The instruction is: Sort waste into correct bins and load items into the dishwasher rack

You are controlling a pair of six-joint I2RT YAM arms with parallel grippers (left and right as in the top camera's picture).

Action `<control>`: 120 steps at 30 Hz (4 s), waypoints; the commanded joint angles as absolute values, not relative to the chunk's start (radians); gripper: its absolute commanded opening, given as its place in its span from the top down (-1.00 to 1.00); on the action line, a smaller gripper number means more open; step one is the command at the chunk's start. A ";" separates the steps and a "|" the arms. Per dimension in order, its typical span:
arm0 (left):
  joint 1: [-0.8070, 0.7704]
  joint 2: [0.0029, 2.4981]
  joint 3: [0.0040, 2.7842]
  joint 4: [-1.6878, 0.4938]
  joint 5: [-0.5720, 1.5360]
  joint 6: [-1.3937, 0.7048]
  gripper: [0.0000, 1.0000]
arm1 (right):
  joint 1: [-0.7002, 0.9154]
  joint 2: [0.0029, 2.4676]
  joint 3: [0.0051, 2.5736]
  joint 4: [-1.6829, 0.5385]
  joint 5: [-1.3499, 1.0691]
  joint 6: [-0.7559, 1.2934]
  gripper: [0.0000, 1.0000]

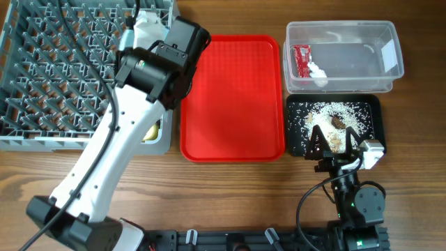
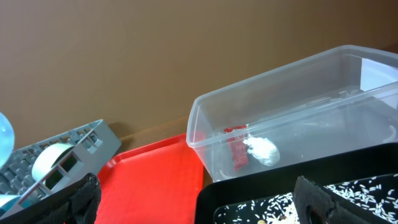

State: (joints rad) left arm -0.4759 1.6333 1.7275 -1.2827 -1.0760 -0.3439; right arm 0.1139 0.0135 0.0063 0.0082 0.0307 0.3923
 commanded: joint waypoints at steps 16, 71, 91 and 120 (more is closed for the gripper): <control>-0.148 1.803 1.714 -0.994 -1.251 -0.184 0.92 | 0.108 0.004 0.005 0.012 0.029 0.400 -0.99; -0.099 1.871 1.714 -0.680 -0.913 0.610 -1.00 | 0.108 0.004 0.005 0.012 0.029 0.400 -1.00; -0.414 1.320 1.714 -1.029 -0.685 -0.002 -1.00 | 0.108 0.004 0.005 0.012 0.029 0.400 -1.00; -0.345 0.910 1.480 -0.944 -0.251 -0.171 -1.00 | 0.108 0.004 0.005 0.012 0.029 0.400 -1.00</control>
State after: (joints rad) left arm -0.4091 1.0439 1.6238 -1.0889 -0.2218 -0.0956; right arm 0.1139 0.0135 0.0063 0.0078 0.0307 0.3923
